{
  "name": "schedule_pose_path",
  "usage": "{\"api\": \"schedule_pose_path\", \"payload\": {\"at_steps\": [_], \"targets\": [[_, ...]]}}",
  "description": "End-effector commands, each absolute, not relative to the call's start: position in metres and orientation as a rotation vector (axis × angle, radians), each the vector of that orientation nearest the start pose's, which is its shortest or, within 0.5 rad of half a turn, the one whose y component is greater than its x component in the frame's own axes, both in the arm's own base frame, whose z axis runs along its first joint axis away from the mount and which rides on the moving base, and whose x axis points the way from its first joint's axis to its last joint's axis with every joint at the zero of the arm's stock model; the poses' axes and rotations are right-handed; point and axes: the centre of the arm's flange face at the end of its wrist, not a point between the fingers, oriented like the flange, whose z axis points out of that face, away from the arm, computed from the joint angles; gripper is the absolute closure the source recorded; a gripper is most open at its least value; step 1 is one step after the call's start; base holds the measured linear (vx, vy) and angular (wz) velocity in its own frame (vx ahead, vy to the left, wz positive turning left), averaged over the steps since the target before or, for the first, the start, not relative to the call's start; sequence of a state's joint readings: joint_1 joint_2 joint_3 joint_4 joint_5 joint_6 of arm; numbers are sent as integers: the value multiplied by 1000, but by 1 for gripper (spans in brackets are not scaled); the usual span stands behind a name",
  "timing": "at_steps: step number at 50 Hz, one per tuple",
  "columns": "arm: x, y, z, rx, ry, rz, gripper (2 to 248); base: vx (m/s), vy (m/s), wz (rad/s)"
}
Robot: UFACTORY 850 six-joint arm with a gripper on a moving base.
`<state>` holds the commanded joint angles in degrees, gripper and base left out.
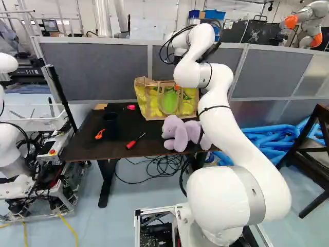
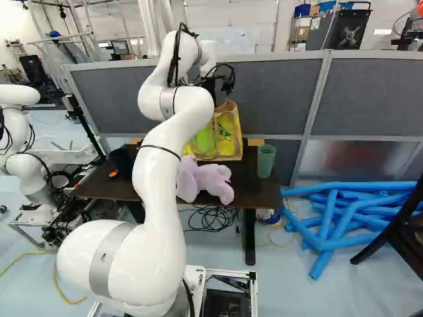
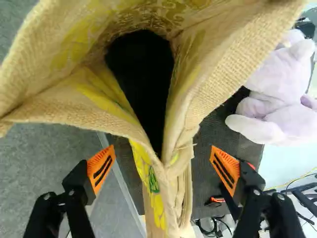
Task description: Pick up the bag on the ground and place it on the table
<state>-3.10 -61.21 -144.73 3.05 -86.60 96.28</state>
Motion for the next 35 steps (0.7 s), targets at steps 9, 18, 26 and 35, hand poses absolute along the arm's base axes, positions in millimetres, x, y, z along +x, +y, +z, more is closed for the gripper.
{"api": "schedule_pose_path", "payload": {"at_steps": [9,18,26,35], "targets": [[766,-37,578,-2046,2420,149,3,0,0,0],[754,-38,592,-2072,2448,192,3,0,0,0],[741,-39,605,-2096,2476,231,3,0,0,0],[728,-40,620,-2111,2495,246,3,0,0,0]]}}
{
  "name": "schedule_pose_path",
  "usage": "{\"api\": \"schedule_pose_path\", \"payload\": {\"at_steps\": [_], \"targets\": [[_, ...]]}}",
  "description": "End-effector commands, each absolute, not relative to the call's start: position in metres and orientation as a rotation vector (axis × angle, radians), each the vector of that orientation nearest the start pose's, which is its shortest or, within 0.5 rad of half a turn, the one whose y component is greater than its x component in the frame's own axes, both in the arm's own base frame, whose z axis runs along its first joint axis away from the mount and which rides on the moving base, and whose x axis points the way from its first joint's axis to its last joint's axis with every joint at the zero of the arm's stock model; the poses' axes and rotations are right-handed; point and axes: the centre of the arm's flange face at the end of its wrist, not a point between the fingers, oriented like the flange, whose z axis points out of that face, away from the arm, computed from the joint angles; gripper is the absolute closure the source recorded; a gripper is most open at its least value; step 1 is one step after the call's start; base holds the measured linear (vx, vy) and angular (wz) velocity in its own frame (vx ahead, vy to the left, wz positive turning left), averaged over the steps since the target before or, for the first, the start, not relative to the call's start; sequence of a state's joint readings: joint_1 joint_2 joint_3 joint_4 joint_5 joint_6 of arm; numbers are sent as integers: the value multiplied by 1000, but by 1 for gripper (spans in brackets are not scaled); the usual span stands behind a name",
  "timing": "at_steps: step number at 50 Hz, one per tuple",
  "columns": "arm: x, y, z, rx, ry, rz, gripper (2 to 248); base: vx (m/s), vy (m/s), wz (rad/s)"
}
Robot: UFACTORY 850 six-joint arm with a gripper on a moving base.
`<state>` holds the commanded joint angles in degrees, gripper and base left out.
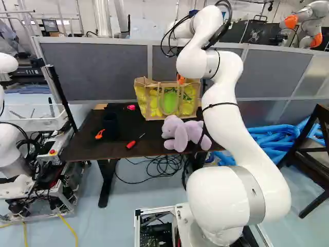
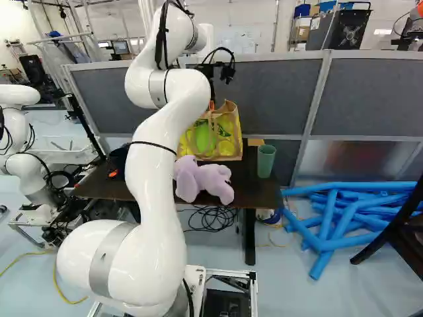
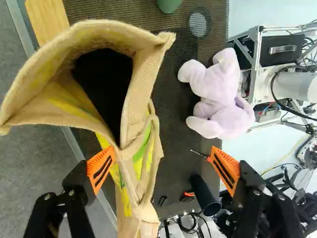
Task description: Pick up the bag on the ground and place it on the table
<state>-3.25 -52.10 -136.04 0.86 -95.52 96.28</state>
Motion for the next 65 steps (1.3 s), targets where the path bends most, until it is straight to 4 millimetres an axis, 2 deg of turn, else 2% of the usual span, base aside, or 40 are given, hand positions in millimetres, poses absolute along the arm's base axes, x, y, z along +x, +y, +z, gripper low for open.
{"api": "schedule_pose_path", "payload": {"at_steps": [35,65], "targets": [[682,-41,673,-2084,2477,181,3,0,0,0],[676,-41,677,-2085,2479,185,3,0,0,0]]}}
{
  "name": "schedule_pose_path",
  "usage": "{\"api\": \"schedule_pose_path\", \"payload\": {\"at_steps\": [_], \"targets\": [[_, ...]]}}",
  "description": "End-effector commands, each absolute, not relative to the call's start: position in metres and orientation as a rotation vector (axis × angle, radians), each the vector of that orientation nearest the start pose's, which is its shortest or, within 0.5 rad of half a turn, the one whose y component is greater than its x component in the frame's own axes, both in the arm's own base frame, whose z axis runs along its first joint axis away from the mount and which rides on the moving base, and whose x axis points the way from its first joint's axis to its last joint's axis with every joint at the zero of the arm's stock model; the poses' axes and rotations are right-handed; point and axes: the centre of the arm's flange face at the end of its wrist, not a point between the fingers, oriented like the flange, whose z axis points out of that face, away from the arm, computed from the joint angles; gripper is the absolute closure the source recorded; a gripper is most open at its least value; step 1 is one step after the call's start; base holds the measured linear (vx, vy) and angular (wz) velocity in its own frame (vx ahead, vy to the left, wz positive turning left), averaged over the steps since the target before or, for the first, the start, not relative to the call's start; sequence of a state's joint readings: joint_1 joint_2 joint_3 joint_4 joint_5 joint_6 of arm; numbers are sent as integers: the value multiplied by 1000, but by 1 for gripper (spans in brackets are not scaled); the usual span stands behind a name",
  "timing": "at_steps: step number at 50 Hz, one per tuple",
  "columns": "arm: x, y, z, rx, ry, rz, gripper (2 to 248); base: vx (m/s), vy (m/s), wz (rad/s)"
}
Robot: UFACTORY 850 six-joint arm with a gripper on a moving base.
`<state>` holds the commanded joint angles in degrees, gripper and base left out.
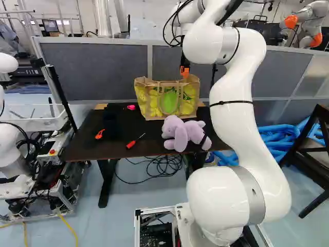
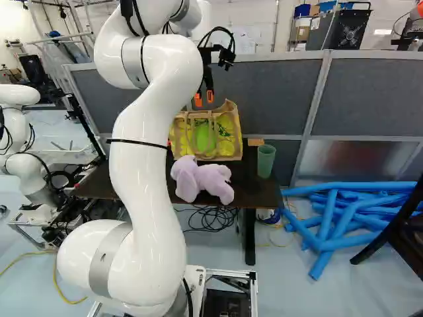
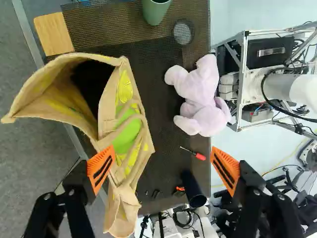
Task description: Pick up the bag on the ground and place it on the table
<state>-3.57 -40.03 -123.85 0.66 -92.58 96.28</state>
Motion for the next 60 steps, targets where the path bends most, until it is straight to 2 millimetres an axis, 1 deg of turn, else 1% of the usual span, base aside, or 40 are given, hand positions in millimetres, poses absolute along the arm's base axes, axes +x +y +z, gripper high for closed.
{"api": "schedule_pose_path", "payload": {"at_steps": [16,26,45,60], "targets": [[676,-41,677,-2085,2479,185,3,-1,0,0],[676,-41,677,-2085,2479,185,3,-71,-1,1],[676,-41,677,-2085,2479,185,3,-134,-1,3],[676,-41,677,-2085,2479,185,3,-183,-1,2]]}}
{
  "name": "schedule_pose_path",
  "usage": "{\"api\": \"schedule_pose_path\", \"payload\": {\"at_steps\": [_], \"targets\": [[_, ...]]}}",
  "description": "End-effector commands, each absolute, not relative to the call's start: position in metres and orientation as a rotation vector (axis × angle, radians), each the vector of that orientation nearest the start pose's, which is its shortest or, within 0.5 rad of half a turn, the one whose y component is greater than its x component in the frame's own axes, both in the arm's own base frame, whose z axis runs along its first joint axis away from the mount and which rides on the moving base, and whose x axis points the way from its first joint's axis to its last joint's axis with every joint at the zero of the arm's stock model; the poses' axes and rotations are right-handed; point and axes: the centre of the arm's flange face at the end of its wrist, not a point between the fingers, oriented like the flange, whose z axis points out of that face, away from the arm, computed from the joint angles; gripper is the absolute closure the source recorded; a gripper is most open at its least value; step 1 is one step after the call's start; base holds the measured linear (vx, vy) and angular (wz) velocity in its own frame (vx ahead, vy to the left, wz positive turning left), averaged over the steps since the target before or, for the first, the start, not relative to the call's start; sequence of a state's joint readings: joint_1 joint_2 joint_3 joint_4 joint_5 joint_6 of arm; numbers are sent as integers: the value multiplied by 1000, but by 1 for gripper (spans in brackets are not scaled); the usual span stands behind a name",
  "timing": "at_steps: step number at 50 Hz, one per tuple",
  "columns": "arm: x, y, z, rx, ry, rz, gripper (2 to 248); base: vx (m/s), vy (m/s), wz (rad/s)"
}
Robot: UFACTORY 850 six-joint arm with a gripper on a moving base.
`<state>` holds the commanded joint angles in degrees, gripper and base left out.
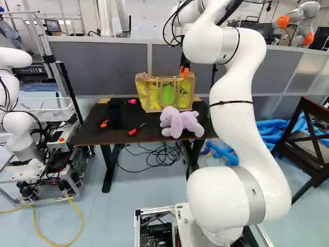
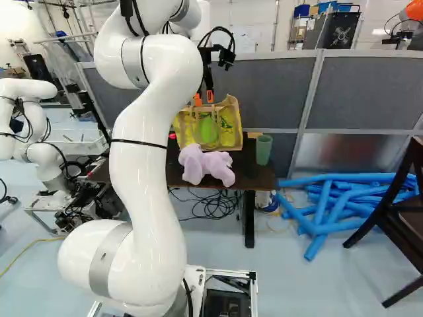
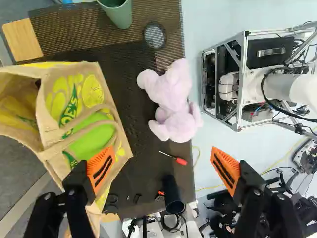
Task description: Pick up the bag on the ground and place it on the table
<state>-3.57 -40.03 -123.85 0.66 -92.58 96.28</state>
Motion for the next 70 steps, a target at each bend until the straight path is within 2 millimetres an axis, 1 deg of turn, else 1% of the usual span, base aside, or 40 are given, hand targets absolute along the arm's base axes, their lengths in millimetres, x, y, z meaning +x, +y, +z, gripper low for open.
{"api": "schedule_pose_path", "payload": {"at_steps": [52,60,70], "targets": [[676,-41,677,-2085,2479,185,3,-209,-1,8],[676,-41,677,-2085,2479,185,3,-140,0,13],[676,-41,677,-2085,2479,185,3,-12,0,0]]}}
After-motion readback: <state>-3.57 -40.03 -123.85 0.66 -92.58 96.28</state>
